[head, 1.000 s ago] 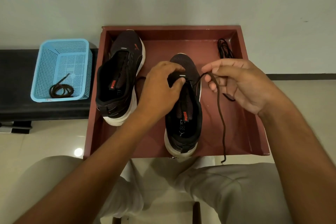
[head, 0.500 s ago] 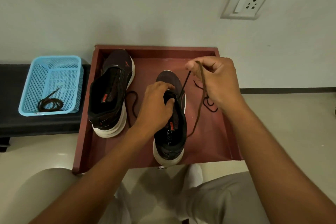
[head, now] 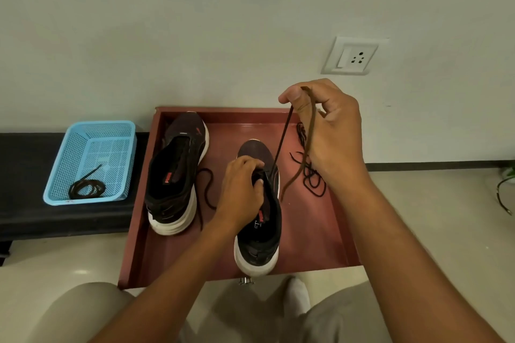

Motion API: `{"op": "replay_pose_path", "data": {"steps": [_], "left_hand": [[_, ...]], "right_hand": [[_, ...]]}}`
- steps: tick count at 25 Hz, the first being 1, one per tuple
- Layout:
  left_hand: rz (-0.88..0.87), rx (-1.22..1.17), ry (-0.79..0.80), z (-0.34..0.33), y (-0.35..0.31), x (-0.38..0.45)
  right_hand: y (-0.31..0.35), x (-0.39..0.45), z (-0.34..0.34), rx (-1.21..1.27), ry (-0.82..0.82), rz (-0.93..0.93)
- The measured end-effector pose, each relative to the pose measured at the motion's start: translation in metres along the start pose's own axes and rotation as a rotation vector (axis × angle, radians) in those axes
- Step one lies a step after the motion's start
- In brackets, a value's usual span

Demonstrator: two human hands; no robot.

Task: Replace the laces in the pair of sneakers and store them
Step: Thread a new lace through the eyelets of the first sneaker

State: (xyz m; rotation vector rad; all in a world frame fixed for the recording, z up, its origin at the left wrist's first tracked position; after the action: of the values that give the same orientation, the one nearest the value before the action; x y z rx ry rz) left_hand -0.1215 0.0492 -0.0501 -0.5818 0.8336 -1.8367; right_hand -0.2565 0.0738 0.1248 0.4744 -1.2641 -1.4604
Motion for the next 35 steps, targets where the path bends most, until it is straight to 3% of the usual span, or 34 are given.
{"op": "replay_pose_path", "data": {"steps": [8, 15, 22, 28, 32, 35], "left_hand": [[-0.001, 0.012, -0.01, -0.001, -0.001, 0.001], [0.023, 0.001, -0.002, 0.002, -0.001, 0.004], [0.048, -0.106, -0.037, 0.015, -0.006, 0.008], [0.184, -0.466, -0.182, 0.038, -0.008, 0.017], [0.311, -0.915, -0.1, 0.047, -0.003, 0.019], [0.287, -0.923, -0.113, 0.053, 0.001, 0.021]], "right_hand": [[0.019, -0.006, 0.015, 0.273, 0.029, 0.0], [-0.033, -0.012, 0.009, 0.214, 0.16, -0.286], [-0.076, -0.017, -0.003, 0.192, 0.412, -0.537], [-0.083, -0.018, -0.007, 0.092, 0.473, -0.51], [-0.09, -0.016, -0.006, 0.079, 0.482, -0.518], [-0.095, -0.016, -0.005, 0.066, 0.479, -0.53]]}}
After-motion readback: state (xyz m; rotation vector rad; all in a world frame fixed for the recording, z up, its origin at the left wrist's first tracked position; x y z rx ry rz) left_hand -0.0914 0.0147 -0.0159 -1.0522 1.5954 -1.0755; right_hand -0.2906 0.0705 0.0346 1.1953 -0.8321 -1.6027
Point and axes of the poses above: each hand's wrist, its own x-axis towards the middle knuckle, its own z-axis out of the back of the hand, y = z × x, the point moved 4 cm from there along x, towards the middle knuckle, and after that the axes turned 2 degrees about y, right-handed, at the moved point
